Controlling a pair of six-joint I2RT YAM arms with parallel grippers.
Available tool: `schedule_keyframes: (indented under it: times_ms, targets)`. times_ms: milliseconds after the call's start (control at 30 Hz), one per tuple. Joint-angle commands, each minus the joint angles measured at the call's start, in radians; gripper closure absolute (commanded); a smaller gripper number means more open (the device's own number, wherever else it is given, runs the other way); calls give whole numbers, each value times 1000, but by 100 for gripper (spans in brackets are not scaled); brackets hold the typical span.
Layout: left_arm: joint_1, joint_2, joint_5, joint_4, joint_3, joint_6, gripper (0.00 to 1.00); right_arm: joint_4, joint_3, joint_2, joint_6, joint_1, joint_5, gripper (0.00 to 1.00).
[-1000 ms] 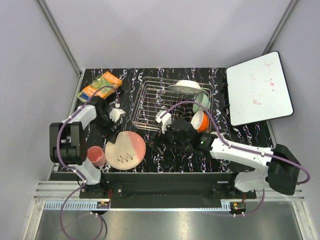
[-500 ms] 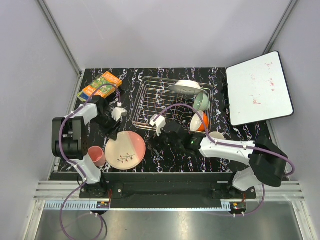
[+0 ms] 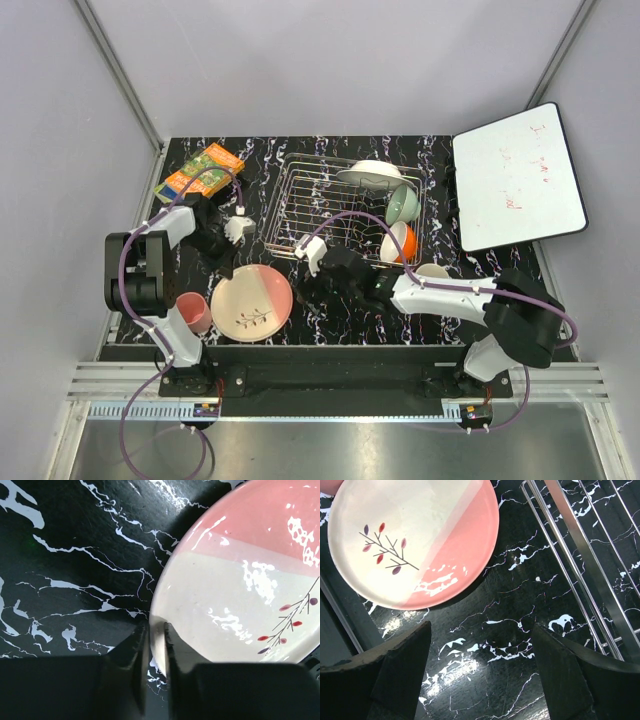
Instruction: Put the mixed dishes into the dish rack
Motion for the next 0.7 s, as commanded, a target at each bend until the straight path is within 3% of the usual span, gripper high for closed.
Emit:
schedule_keyframes:
  times_ms: [0, 100, 133, 667]
  targets:
    - [-5, 34, 4, -56, -6, 43, 92, 63, 15, 24, -30, 8, 16, 9]
    - [-5, 24, 0, -67, 11, 49, 100, 92, 17, 50, -30, 10, -4, 4]
    - [-6, 13, 0, -70, 12, 50, 100, 117, 15, 55, -30, 10, -7, 1]
    - [-68, -160, -8, -93, 48, 76, 100, 305, 45, 190, -104, -1, -67, 0]
